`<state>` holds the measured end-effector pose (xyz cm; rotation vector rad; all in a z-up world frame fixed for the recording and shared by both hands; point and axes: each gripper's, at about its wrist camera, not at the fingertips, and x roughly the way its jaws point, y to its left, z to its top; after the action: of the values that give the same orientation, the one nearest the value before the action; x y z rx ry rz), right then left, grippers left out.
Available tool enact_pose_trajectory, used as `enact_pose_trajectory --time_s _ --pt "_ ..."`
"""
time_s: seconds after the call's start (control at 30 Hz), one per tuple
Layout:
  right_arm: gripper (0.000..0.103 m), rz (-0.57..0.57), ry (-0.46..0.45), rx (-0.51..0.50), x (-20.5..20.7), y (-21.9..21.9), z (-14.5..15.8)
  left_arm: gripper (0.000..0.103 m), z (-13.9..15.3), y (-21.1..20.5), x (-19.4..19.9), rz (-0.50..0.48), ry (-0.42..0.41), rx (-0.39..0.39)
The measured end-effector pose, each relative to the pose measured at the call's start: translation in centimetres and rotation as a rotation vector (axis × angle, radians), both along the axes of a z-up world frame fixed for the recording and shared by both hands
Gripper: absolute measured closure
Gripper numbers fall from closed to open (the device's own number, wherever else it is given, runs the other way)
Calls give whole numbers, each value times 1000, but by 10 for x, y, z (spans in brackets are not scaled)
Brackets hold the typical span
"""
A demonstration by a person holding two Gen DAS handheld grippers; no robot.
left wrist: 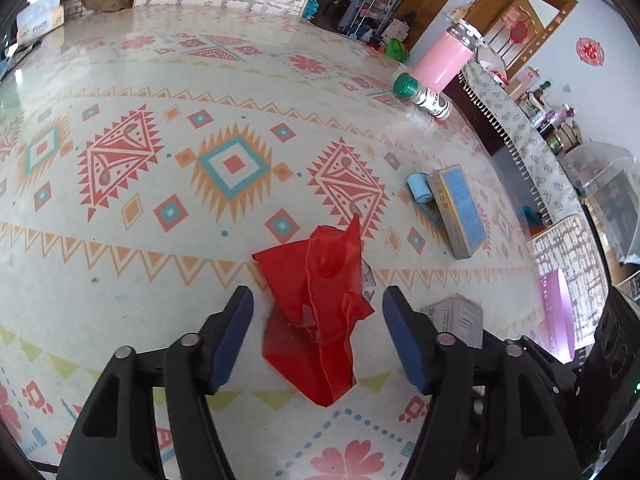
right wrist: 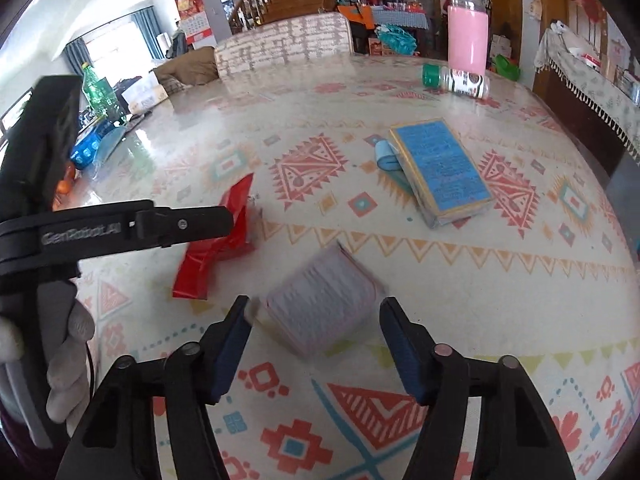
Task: Collect trash
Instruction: 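Grasp the red plastic bag with the left tool while the right tool grasps the small white box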
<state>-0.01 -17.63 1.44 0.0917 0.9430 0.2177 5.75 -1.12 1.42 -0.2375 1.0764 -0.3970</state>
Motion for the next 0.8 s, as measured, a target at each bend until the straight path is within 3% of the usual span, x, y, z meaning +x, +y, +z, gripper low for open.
enact_pose_trajectory --time_s 0.07,0.2,0.23,0.27,0.3,0.37,0.47,0.53,0.6,0.8 --pt "58 -17 -10 -2 0 -3 0 36 0 -3 -1 1 -8 15" --pt "64 -37 -11 58 -4 -14 3 37 0 -10 -5 -14 -31 65" --pt "64 -39 -16 58 -6 -15 4 39 0 -14 -6 -22 -36 76" --pt "64 -40 -20 55 -8 -16 6 56 0 -19 -8 -41 -42 94" --pt "64 -44 -28 47 -12 -19 8 62 0 -22 -10 -55 -45 107" --pt "64 -49 -34 29 -17 -22 10 63 0 -28 -14 -65 -59 137" --pt "62 -51 -18 11 -24 -28 10 63 1 -36 -18 -93 -66 134" --pt "52 -60 -9 16 -27 -32 10 63 1 -37 -18 -90 -67 138" --pt "34 -76 -10 24 -27 -36 9 63 0 -35 -17 -84 -65 131" --pt "32 -108 -18 27 -17 -35 10 61 -1 -32 -15 -81 -61 113"
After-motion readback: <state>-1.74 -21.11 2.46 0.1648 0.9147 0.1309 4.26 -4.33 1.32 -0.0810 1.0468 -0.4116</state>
